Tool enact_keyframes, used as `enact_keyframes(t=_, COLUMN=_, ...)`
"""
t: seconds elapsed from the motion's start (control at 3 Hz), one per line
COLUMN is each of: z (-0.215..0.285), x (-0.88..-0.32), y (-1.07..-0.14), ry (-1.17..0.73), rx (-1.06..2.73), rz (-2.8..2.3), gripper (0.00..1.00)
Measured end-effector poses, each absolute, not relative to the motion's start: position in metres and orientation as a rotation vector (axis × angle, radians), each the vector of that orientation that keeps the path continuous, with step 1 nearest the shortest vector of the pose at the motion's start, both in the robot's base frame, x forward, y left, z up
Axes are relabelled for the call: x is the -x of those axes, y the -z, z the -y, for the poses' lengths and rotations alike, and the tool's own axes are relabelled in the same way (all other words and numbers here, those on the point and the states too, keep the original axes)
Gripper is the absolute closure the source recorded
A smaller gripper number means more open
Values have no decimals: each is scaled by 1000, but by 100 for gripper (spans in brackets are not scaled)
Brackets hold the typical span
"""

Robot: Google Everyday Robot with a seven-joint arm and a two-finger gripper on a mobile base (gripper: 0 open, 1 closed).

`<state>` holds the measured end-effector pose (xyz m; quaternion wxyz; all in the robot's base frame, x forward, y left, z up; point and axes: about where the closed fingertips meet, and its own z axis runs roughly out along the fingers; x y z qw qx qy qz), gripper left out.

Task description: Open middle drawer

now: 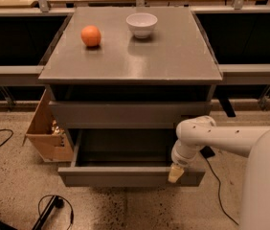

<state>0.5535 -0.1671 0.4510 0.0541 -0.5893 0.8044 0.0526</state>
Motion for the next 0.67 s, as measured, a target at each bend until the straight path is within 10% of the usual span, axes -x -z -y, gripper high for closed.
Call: enact_keyframes(t=0.67, z=166, x=-551, y=-448, ry=-171, rx=1790, rz=-2441, gripper=0)
